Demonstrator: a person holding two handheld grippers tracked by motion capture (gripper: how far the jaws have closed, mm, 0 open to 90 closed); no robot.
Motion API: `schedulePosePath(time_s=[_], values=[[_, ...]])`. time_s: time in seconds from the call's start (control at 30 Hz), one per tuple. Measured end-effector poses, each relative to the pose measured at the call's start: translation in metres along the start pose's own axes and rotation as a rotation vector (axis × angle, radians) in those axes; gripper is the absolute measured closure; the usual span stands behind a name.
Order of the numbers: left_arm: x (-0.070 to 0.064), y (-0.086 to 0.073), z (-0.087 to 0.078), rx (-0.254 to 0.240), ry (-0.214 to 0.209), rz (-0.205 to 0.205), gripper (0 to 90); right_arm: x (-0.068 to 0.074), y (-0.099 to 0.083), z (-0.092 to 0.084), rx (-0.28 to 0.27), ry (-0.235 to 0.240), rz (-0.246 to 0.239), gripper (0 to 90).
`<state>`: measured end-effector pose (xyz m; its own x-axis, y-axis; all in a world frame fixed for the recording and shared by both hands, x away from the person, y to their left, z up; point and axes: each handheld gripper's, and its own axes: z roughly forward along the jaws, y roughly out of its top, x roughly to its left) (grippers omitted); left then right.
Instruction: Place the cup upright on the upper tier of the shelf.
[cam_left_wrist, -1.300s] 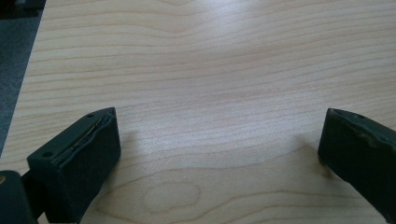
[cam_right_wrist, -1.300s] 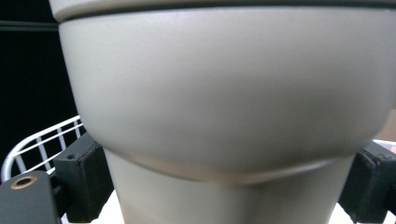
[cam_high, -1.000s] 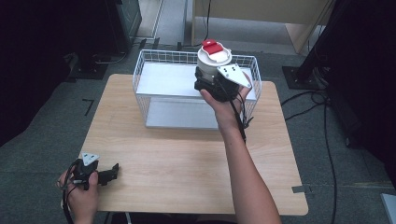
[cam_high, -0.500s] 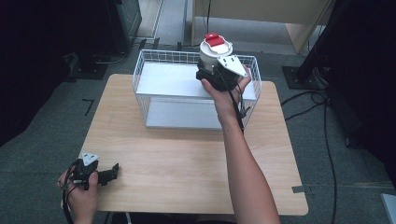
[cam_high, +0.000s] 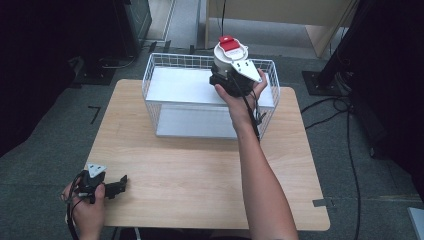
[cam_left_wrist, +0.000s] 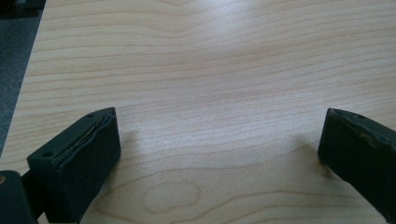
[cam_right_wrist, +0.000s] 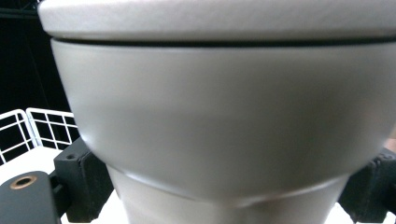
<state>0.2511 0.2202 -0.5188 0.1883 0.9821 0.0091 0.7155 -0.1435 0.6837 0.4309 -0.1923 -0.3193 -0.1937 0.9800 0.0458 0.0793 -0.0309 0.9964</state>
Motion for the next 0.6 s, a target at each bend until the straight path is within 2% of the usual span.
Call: schedulePosePath(time_s=[0.13, 0.2, 0.37, 0.47, 0.53, 0.6], values=[[0.0000, 0.0000, 0.0000, 0.000, 0.000, 0.000, 0.0, -0.0010, 0.0005, 0.0007, 0.009, 0.004, 0.004, 8.9], [0.0000, 0.0000, 0.0000, 0.000, 0.000, 0.000, 0.0, -0.0025, 0.0016, 0.0015, 0.022, 0.006, 0.023, 8.9], [0.0000, 0.0000, 0.0000, 0.000, 0.000, 0.000, 0.0, -0.0012, 0.0040, 0.0023, 0.047, 0.002, 0.008, 8.6], [0.0000, 0.0000, 0.0000, 0.000, 0.000, 0.000, 0.0, -0.0037, 0.0052, 0.0019, 0.059, 0.018, 0.029, 8.1], [0.0000, 0.0000, 0.0000, 0.000, 0.000, 0.000, 0.0, -0.0043, 0.0054, 0.0013, 0.067, 0.030, 0.037, 3.1], [0.0000, 0.0001, 0.0000, 0.000, 0.000, 0.000, 0.0, -0.0039, 0.0056, 0.0006, 0.074, 0.029, 0.024, 1.1]])
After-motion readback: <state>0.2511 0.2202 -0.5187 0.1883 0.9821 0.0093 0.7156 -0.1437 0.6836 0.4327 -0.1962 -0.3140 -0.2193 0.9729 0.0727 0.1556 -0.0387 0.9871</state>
